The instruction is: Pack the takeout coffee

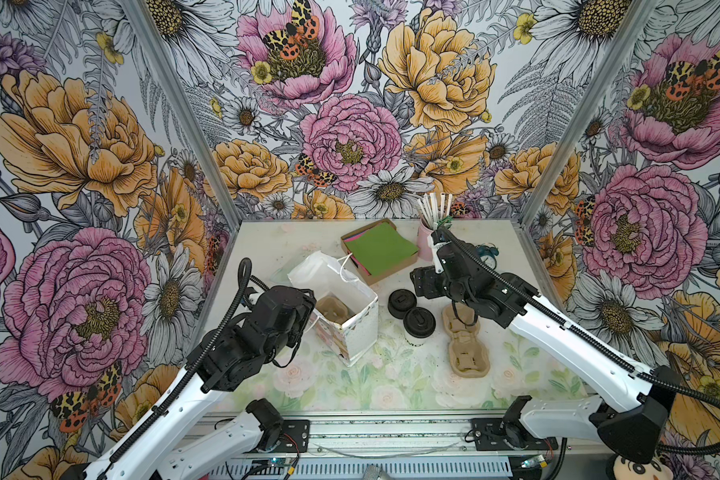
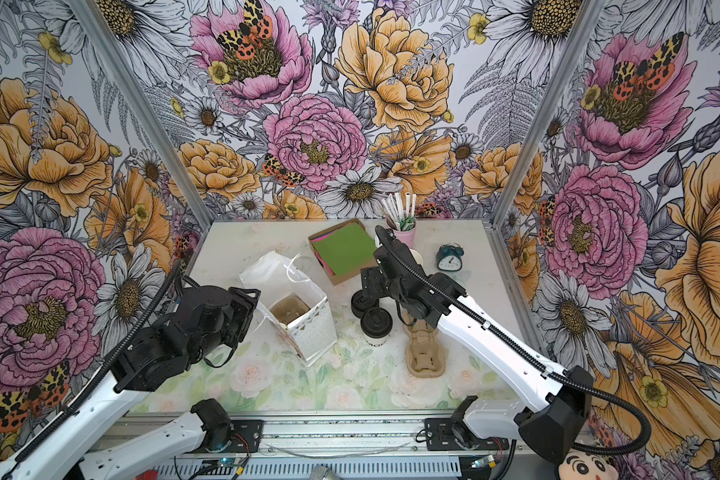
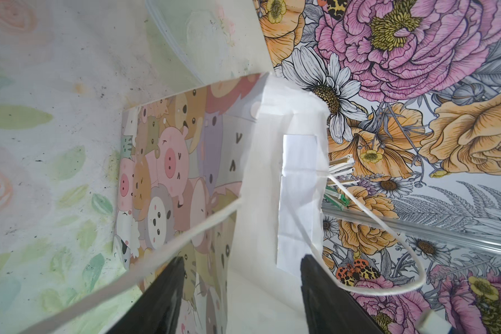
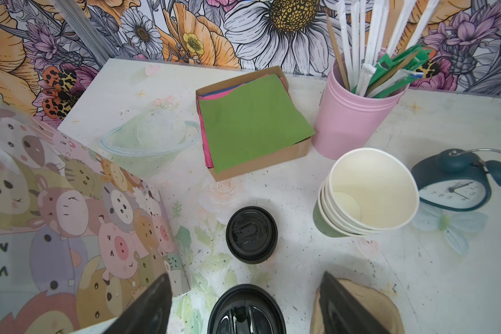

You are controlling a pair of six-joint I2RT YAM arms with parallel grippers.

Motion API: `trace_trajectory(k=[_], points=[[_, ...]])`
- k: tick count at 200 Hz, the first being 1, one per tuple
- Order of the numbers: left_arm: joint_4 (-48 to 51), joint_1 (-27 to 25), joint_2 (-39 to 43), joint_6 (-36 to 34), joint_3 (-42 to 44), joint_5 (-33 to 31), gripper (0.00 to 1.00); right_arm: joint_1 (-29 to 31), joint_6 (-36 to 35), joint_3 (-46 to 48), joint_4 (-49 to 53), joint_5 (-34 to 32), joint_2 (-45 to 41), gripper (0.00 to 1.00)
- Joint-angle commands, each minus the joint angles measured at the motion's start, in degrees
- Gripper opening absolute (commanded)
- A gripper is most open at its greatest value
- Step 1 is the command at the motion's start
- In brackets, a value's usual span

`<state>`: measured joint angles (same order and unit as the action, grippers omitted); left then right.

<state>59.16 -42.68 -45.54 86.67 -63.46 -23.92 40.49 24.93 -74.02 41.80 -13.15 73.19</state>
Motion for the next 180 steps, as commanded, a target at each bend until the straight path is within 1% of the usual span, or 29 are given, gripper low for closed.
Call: trace_trajectory(k=[1, 13, 30, 45, 52, 64, 68, 82, 91, 103, 110, 115, 123, 134, 146, 160, 180], points=[[3.3, -0.8, -0.9, -7.3, -3.8, -4.2, 0.67, -0.5, -1.1, 0.6, 0.2, 0.9, -0.4, 0.82], [3.3, -0.8, -1.6, -11.6, -5.8, -5.8, 0.67, -0.7, -1.3, 0.6, 0.2, 1.0, -0.5, 0.82], [3.4, -0.9, -3.4, -21.2, -10.3, -9.0, 0.68, -0.9, -1.7, 0.8, 0.2, 1.4, -0.8, 0.82], [4.2, -0.9, -6.8, -34.7, -16.0, -11.6, 0.69, -1.2, -1.8, 1.2, 0.3, 2.4, -1.4, 0.83], [4.5, -0.8, -8.6, -41.0, -18.5, -11.9, 0.7, -1.4, -2.0, 1.5, 0.3, 3.1, -1.6, 0.83], [5.3, -0.2, -11.2, -49.8, -22.2, -11.7, 0.71, -1.8, -2.3, 2.2, 0.5, 4.6, -2.1, 0.86], [5.2, 0.4, -12.0, -52.7, -23.1, -11.1, 0.74, -1.9, -2.5, 2.5, 0.7, 5.1, -2.2, 0.86], [5.0, 3.4, -13.6, -60.7, -25.4, -6.7, 0.86, -2.2, -2.6, 3.5, 1.1, 6.1, -2.8, 0.86], [4.9, 6.5, -14.4, -64.6, -26.8, -2.0, 0.92, -2.2, -2.9, 4.0, 1.3, 6.7, -3.1, 0.87], [4.1, 12.2, -15.2, -70.1, -28.4, 6.5, 0.94, -2.4, -3.1, 4.8, 1.8, 6.7, -3.5, 0.87], [4.0, 15.8, -15.9, -72.0, -29.2, 11.1, 0.99, -2.6, -3.2, 5.2, 1.9, 6.8, -3.7, 0.88], [4.1, 18.4, -16.5, -73.5, -29.9, 15.7, 0.99, -2.7, -3.5, 5.5, 2.0, 6.7, -3.8, 0.88], [4.2, 22.1, -17.7, -75.6, -30.6, 21.5, 0.99, -2.9, -3.9, 5.7, 2.1, 6.8, -3.7, 0.89], [4.3, 25.4, -19.3, -78.7, -30.9, 28.3, 0.99, -3.2, -4.5, 6.0, 2.4, 7.0, -3.5, 0.89], [5.3, 27.7, -21.1, -81.4, -31.2, 31.4, 0.99, -3.6, -4.9, 6.1, 2.9, 7.3, -3.1, 0.89], [8.5, 29.6, -24.1, -84.6, -32.2, 32.4, 0.96, -4.1, -5.0, 6.2, 3.1, 7.9, -2.8, 0.89], [12.2, 31.0, -28.2, -88.7, -32.6, 34.0, 0.9, -4.8, -5.6, 6.3, 3.5, 9.2, -2.0, 0.89]])
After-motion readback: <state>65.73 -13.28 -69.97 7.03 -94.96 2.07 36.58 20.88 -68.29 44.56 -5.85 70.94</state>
